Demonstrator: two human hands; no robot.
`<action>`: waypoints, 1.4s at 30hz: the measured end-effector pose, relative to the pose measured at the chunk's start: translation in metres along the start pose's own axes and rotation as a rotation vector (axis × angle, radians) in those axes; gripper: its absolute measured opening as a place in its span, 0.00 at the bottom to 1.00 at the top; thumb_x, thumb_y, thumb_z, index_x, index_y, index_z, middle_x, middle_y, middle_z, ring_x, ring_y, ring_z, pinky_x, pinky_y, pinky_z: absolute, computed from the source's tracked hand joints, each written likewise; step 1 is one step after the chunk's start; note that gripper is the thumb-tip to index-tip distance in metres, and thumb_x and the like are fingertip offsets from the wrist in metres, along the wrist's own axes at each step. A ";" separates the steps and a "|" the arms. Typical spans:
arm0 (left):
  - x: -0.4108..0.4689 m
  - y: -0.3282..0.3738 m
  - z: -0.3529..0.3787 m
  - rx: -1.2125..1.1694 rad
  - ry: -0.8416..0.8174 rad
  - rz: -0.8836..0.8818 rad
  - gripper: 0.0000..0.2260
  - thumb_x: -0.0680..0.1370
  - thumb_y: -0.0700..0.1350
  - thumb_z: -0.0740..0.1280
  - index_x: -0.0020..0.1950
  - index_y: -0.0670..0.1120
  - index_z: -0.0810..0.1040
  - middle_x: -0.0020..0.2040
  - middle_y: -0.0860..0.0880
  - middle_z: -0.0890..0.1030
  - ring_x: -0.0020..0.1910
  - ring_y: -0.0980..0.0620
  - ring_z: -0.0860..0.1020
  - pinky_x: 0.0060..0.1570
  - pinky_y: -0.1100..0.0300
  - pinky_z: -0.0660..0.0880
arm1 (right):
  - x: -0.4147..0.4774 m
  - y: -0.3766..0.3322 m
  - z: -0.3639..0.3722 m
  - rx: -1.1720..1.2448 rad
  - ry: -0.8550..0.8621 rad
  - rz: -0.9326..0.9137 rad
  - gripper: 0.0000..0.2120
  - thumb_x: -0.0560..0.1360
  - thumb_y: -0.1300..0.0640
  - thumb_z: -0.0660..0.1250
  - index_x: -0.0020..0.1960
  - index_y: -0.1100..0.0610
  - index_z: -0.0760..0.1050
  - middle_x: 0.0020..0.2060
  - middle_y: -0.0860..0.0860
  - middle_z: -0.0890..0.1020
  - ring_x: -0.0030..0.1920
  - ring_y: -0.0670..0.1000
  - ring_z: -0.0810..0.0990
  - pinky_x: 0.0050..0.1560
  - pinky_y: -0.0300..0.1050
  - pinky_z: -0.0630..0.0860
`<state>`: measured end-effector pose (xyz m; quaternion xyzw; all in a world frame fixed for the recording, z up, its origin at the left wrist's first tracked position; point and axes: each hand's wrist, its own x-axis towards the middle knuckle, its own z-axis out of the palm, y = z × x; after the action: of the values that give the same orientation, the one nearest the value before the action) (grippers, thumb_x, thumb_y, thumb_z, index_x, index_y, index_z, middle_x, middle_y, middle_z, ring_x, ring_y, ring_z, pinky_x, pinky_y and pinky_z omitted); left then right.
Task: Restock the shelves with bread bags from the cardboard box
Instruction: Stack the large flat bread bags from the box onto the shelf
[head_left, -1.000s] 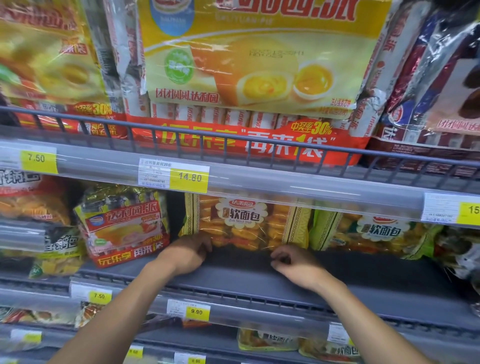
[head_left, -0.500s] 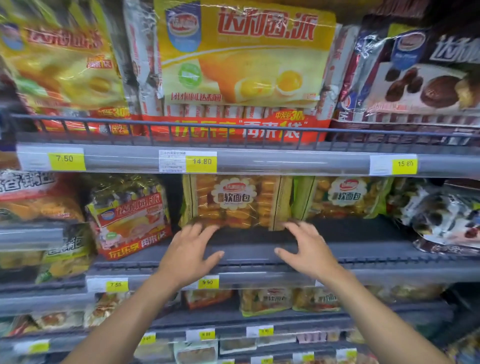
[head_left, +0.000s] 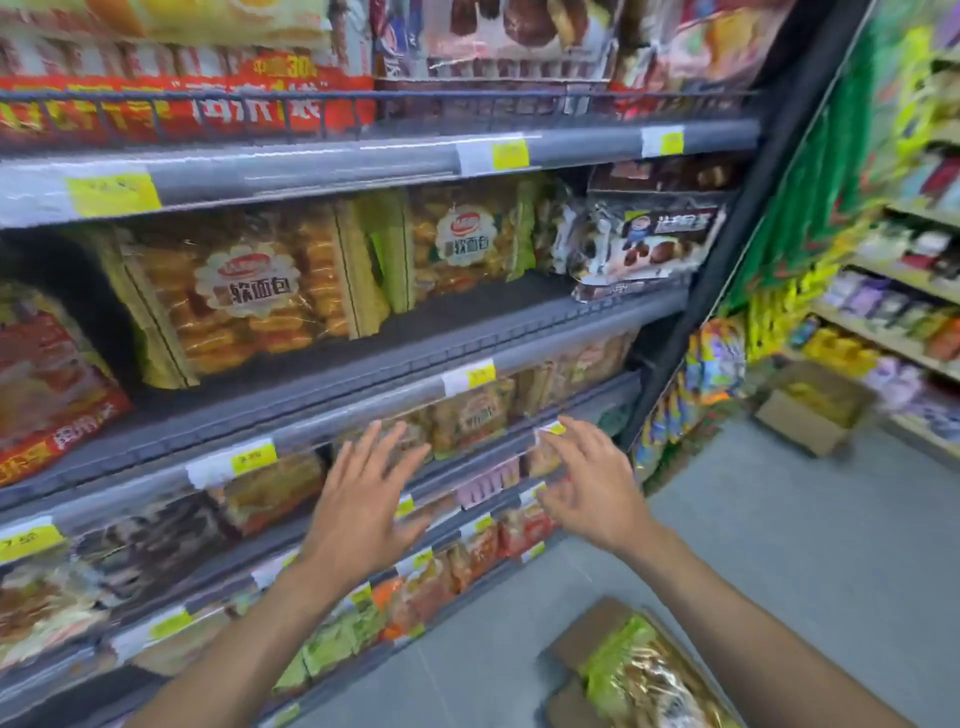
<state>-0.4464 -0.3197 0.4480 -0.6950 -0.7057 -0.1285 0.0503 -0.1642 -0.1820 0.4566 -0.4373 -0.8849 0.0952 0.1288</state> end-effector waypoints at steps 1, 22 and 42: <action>0.001 0.013 0.012 -0.014 -0.030 0.030 0.34 0.74 0.69 0.60 0.77 0.53 0.70 0.81 0.46 0.63 0.82 0.41 0.57 0.77 0.39 0.60 | -0.018 0.016 0.001 0.008 -0.016 0.053 0.34 0.70 0.36 0.65 0.74 0.47 0.71 0.74 0.54 0.70 0.73 0.60 0.69 0.69 0.61 0.70; 0.038 0.287 0.339 0.011 -0.746 0.553 0.41 0.64 0.61 0.78 0.75 0.53 0.73 0.75 0.46 0.73 0.75 0.42 0.70 0.68 0.41 0.71 | -0.335 0.316 0.158 0.111 -0.462 0.845 0.42 0.68 0.35 0.62 0.78 0.50 0.63 0.76 0.52 0.67 0.76 0.56 0.65 0.72 0.55 0.66; 0.001 0.352 0.752 0.382 -1.076 0.793 0.45 0.76 0.55 0.72 0.84 0.52 0.45 0.84 0.49 0.46 0.83 0.44 0.47 0.74 0.37 0.57 | -0.406 0.426 0.551 0.176 -0.762 0.989 0.55 0.71 0.41 0.73 0.82 0.47 0.36 0.81 0.51 0.55 0.80 0.57 0.54 0.76 0.61 0.60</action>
<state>-0.0160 -0.1292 -0.2362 -0.8463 -0.3357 0.3885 -0.1418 0.2204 -0.2815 -0.2443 -0.7180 -0.5505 0.3650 -0.2195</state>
